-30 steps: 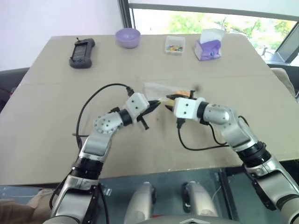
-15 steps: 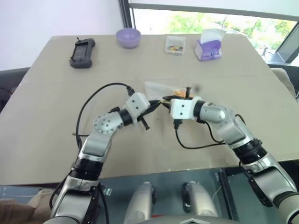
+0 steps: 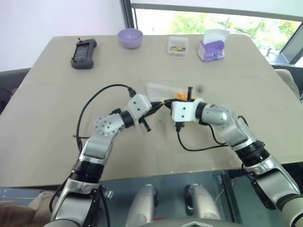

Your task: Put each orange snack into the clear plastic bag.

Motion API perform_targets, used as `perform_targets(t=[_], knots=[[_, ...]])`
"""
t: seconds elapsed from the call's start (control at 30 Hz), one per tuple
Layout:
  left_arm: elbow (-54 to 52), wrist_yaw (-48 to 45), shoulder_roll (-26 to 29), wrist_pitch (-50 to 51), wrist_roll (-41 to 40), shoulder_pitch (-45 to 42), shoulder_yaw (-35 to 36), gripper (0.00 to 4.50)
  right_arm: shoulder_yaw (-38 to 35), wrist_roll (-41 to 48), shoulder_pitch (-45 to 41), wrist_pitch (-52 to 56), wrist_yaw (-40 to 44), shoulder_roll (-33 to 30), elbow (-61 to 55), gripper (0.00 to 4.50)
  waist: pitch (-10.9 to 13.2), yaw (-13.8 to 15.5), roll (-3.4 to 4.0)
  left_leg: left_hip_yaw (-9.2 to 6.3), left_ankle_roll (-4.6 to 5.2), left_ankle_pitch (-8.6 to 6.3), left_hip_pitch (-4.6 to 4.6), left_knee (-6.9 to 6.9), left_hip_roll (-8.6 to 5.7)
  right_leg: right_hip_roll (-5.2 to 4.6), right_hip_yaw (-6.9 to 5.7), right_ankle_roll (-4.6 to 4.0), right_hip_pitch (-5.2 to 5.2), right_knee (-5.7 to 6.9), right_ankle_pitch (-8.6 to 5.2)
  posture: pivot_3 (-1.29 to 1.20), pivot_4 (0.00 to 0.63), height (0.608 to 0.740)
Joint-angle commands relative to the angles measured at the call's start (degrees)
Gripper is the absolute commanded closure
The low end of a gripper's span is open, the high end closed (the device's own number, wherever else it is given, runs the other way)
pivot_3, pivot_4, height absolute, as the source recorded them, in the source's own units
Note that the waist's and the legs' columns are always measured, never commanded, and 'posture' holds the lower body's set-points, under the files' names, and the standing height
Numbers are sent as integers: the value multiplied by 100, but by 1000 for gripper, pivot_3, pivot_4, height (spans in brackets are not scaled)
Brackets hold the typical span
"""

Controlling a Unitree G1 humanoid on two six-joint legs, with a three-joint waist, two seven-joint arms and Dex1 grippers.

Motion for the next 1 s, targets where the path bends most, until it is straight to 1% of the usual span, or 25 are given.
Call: perform_targets(t=[0.03, 0.53, 1.0], knots=[[-282, -91, 33, -264, -222, 43, 181, 4500, -200, 62, -59, 88, 16, -109, -63, 4448, 0, 0, 0, 0, 0, 0, 0, 0, 0, 0, 0, 0, 0, 0, 0, 0, 150, 740], [-163, -310, 321, -493, -530, 172, 500, 4500, -487, 271, 409, 573, 40, -529, -399, 4448, 0, 2, 0, 0, 0, 0, 0, -1, 1, 0, 0, 0, 0, -1, 0, 0, 150, 740], [7, -353, 497, -403, -793, 182, 760, 4500, -934, 299, 927, 878, -182, -1276, -409, 4448, 0, 8, 0, 2, 0, 0, 0, -1, 1, -1, 0, 0, 0, -2, 0, 0, 150, 740]])
